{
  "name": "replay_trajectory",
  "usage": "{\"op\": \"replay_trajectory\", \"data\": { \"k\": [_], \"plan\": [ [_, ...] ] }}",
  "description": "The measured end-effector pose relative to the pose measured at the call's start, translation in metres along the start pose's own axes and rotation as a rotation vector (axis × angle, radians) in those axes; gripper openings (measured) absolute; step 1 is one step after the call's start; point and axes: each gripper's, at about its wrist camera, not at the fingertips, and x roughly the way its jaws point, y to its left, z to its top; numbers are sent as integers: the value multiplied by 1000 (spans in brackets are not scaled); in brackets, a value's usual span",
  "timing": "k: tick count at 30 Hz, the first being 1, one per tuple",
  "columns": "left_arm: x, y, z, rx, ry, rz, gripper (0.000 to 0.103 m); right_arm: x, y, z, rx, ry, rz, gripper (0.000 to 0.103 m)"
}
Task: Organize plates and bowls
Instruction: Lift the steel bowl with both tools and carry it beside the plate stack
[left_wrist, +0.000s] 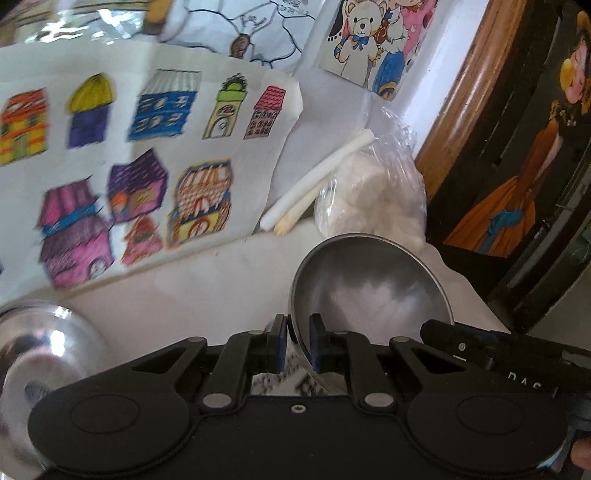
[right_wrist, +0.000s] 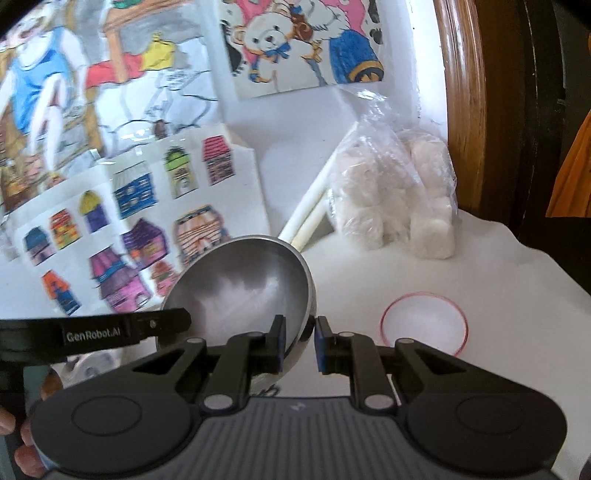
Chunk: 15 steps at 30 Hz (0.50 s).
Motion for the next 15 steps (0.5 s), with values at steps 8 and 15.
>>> {"op": "replay_trajectory", "data": {
  "k": [8, 15],
  "plan": [
    [-43, 18, -32, -23, -4, -10, 13, -32, 27, -38, -18, 31, 12, 19],
    [-67, 29, -60, -29, 15, -10, 13, -52, 38, -63, -23, 58, 31, 19]
  ]
}}
